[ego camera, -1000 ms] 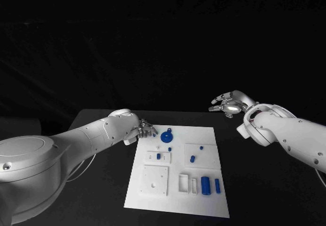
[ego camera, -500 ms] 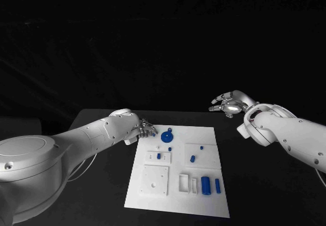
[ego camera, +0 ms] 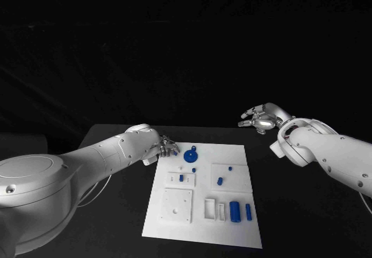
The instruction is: Assemble the parts on the task board
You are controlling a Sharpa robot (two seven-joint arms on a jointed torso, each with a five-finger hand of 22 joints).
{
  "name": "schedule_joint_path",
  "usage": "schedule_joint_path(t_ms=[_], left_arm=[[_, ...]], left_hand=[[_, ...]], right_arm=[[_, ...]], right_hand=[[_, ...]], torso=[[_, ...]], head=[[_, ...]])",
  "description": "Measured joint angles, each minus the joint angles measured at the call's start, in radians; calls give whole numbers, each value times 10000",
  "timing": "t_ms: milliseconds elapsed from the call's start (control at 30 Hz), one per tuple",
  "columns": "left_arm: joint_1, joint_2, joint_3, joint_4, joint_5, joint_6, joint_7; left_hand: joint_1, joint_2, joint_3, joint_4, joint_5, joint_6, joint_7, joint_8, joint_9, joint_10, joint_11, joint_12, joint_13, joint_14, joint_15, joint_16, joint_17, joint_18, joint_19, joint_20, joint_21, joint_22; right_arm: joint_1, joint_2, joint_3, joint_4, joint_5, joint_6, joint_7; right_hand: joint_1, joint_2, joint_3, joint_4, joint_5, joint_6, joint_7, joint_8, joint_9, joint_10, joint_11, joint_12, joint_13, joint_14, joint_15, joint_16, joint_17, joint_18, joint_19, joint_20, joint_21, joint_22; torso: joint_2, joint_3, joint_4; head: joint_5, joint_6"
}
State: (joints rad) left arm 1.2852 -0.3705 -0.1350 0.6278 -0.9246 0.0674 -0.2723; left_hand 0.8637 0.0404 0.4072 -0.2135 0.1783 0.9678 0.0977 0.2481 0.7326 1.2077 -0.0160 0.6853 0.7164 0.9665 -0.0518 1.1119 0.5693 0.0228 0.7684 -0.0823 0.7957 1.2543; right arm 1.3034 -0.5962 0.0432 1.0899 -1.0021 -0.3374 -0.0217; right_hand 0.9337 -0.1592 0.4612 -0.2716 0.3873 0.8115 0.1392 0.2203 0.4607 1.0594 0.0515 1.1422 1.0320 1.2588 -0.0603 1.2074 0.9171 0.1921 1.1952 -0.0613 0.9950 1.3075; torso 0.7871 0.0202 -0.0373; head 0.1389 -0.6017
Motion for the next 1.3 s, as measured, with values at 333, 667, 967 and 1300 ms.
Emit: schedule_joint_path(t_ms=[333, 667, 967, 1300], left_arm=[[0, -2, 0, -54, 109, 15, 54], [-2, 0, 3, -71, 220, 31, 144], [-2, -104, 2, 51, 292, -16, 209], [1, -998, 4, 1556, 409, -634, 307]], left_hand=[[-20, 246, 66, -215, 318, 428, -136, 223, -19, 152, -80, -36, 11, 12, 12, 0, 12, 0, 0, 0, -32, 75], [349, -50, 1780, 401, -981, 910, -264, 323, -254, 609, -144, -399, -136, 187, -29, -44, 11, 0, 164, -52, -126, 200], [350, -50, 1901, 280, -767, 1151, -325, 398, -365, 855, -240, -398, -56, 365, -76, 34, 72, 1, 291, -97, -66, 324], [367, -127, 1981, 108, -132, 1400, -396, 610, -452, 1182, -287, -252, 167, 733, -252, 285, 198, 1, 657, -178, 119, 486]], right_arm=[[0, 7, 0, -23, 0, 2, -1], [0, 44, 0, -54, 0, 15, -2], [0, 42, 0, -63, 1, 29, -3], [0, -50, 0, -33, 1, 41, -4]], right_hand=[[0, 0, 0, 0, 0, 20, 22, 0, 0, 0, 0, 0, -9, 0, 0, 0, 2, 0, -19, -16, 0, -1], [0, 0, 0, 0, 0, 20, 22, 0, 0, 0, 0, -1, -18, 0, 0, 0, 8, 0, -22, -13, 0, -1], [0, 0, 0, 0, 0, 19, 21, 0, 0, 0, 0, -1, -18, 0, 0, 0, 7, 0, -23, -10, 0, -1], [0, 0, 0, 0, 0, 18, 20, 0, 0, 0, 0, -2, -27, 0, 0, 0, 6, -1, -35, 4, 0, -2]], torso=[[3, -1, 0], [4, 1, 1], [0, 0, 0], [-10, -5, 12]], head=[[-1, -12], [-2, -20], [10, -25], [32, -12]])
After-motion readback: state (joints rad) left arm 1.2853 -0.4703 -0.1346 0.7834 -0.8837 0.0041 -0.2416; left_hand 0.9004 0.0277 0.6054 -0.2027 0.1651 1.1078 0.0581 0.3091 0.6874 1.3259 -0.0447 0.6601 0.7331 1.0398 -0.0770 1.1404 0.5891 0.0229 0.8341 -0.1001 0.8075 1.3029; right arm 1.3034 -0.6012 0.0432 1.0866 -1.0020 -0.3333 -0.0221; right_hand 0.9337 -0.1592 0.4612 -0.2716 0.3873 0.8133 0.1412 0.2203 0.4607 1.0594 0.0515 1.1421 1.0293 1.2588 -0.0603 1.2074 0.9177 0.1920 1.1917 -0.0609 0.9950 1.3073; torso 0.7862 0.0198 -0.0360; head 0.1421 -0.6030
